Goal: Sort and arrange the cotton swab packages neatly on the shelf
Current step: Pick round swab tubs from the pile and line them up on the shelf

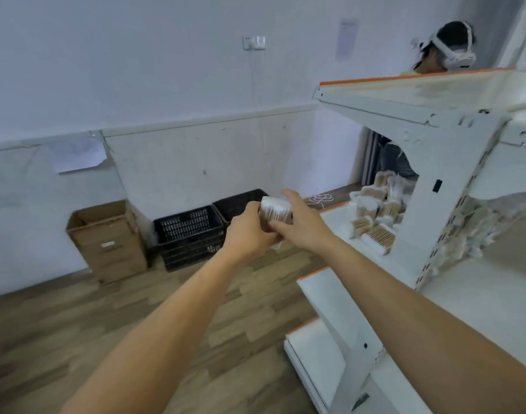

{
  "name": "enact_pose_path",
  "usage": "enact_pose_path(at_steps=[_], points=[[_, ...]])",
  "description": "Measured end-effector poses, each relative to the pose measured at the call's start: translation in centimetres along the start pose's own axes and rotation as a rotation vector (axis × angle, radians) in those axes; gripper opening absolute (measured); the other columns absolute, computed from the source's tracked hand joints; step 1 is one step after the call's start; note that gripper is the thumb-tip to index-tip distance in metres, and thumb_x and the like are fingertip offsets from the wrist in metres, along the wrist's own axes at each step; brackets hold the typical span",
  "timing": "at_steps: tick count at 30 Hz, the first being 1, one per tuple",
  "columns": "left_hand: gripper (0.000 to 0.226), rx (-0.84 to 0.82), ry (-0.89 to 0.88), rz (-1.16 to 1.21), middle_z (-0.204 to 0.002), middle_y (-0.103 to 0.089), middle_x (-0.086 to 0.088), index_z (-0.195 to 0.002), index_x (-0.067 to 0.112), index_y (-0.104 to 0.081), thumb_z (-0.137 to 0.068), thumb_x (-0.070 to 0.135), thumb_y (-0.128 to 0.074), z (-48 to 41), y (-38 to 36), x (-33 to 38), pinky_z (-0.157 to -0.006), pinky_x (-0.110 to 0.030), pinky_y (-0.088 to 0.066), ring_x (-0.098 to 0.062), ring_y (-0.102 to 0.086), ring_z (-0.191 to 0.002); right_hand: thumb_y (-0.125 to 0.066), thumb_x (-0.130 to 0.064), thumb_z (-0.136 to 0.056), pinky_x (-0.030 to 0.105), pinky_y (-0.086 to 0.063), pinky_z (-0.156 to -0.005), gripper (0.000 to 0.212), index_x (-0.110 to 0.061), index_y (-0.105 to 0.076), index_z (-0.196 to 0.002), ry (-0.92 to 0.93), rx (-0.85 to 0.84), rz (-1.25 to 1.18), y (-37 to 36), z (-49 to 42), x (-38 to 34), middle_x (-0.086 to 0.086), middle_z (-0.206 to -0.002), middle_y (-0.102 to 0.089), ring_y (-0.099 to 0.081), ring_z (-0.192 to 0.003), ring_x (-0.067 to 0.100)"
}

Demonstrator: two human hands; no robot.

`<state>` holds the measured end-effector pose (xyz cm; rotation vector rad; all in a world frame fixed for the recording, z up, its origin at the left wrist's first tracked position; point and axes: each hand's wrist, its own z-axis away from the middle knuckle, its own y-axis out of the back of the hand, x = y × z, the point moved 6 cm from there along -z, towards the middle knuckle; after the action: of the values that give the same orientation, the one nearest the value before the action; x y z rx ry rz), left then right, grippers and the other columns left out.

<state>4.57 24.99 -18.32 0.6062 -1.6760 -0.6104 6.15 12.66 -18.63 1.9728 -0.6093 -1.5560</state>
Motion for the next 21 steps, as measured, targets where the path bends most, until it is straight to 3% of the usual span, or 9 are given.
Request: enact_pose_path(at_steps=[3,6,10,14,17,21], points=[[0.058,0.008,0.068,0.043,-0.102,-0.060,0.001,-0.121,0.014,-0.045,-0.075,0.027,-0.076,0.5,-0.7,-2.9,-0.085,-0.037,-0.051,-0.019,-0.060,-0.095,-0.070,-0.035,-0.078,0.038,-0.046,-0.094,0.078,-0.023,-0.028,-0.142,-0.090,0.004,-0.091,-2.6,0.2,1.8,0.005,-0.121,-0.057,-0.056,-0.109,0.022],[0.059,-0.011,0.124,0.063,-0.104,-0.061,0.000,-0.121,0.012,-0.043,-0.075,0.029,-0.076,0.2,-1.8,-5.5,-0.086,-0.038,-0.052,-0.018,-0.060,-0.096,-0.071,-0.035,-0.077,0.041,-0.051,-0.087,0.060,-0.023,-0.043,-0.128,-0.146,-0.023,-0.189,-5.0,-0.1,3.4,-0.004,-0.109,-0.061,-0.059,-0.100,0.016],[0.053,-0.055,0.171,0.097,-0.099,-0.062,0.002,-0.116,0.016,-0.046,-0.075,0.030,-0.076,-1.0,-3.1,-8.6,-0.079,-0.032,-0.053,-0.014,-0.061,-0.090,-0.071,-0.030,-0.077,0.042,-0.054,-0.082,0.039,-0.022,-0.056,-0.112,-0.231,-0.049,-0.329,-8.1,-1.6,5.8,-0.003,-0.100,-0.066,-0.063,-0.092,0.016],[0.050,-0.108,0.275,0.211,-0.101,-0.066,0.005,-0.113,0.019,-0.056,-0.069,0.029,-0.078,-3.3,-4.7,-12.2,-0.080,-0.029,-0.052,-0.012,-0.062,-0.092,-0.068,-0.030,-0.082,0.031,-0.052,-0.075,0.024,-0.021,-0.064,-0.104,-0.342,-0.107,-0.532,-11.4,-3.8,8.2,-0.002,-0.097,-0.069,-0.065,-0.090,0.014],[0.040,-0.196,0.357,0.320,-0.098,-0.070,-0.001,-0.108,0.018,-0.065,-0.069,0.022,-0.074,-5.7,-6.1,-14.4,-0.090,-0.041,-0.053,-0.019,-0.066,-0.093,-0.067,-0.033,-0.084,0.031,-0.050,-0.074,0.027,-0.016,-0.066,-0.106,-0.405,-0.151,-0.619,-13.7,-5.9,10.1,0.002,-0.097,-0.071,-0.066,-0.089,0.016],[0.025,-0.299,0.419,0.404,-0.100,-0.071,-0.009,-0.103,0.013,-0.068,-0.078,0.009,-0.070,-9.1,-7.2,-15.8,-0.093,-0.040,-0.052,-0.020,-0.067,-0.093,-0.068,-0.039,-0.081,0.032,-0.052,-0.070,0.031,-0.018,-0.066,-0.105,-0.475,-0.168,-0.692,-15.6,-9.1,12.6,0.003,-0.099,-0.071,-0.067,-0.092,0.020]])
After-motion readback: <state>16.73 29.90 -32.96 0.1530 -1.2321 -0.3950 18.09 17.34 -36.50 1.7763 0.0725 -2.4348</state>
